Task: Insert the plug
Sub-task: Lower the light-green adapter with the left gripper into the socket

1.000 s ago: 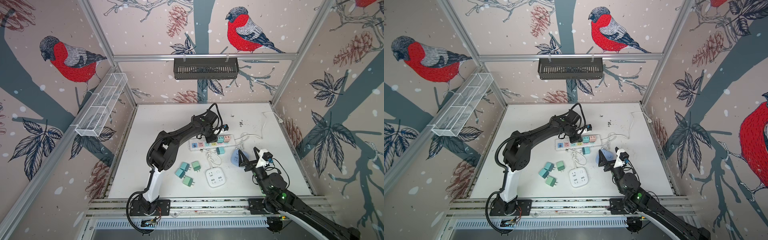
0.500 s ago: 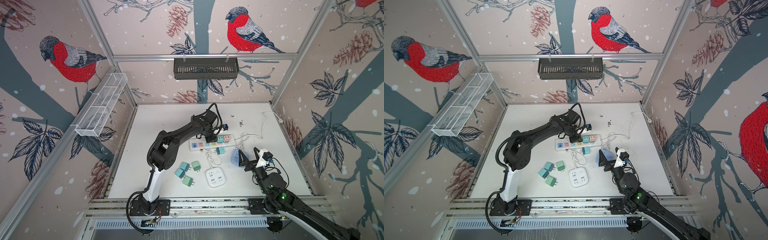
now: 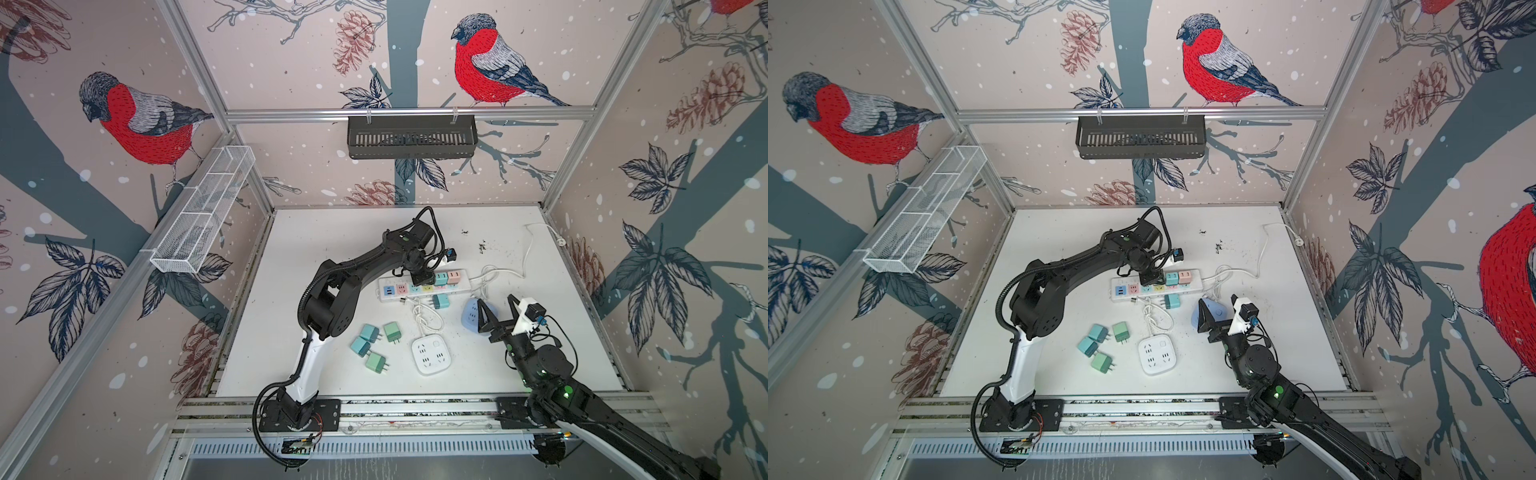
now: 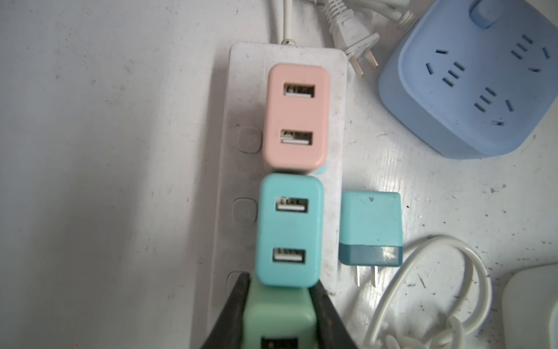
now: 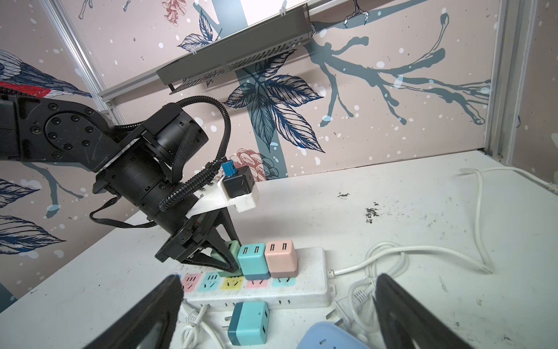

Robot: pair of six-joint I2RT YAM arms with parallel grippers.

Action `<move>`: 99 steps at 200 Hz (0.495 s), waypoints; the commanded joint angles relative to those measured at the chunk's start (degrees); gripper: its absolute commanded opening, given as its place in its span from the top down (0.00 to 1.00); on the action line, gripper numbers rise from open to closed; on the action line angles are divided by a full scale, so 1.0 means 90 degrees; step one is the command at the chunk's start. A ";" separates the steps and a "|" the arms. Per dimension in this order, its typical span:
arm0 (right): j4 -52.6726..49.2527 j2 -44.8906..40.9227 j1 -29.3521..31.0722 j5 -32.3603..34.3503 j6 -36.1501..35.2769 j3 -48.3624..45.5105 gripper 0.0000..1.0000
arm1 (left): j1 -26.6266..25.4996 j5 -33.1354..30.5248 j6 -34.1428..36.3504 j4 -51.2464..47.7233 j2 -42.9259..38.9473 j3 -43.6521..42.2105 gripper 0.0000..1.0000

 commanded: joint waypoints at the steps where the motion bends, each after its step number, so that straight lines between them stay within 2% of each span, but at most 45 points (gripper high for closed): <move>1: 0.0054 -0.0014 -0.0011 -0.0020 0.0066 -0.0141 0.01 | 0.0010 0.0035 0.0133 -0.0179 0.0091 0.0104 1.00; 99: 0.0183 -0.0009 -0.0055 0.0097 0.0047 -0.0201 0.01 | 0.0051 0.0067 0.0210 -0.0496 0.0497 0.0496 1.00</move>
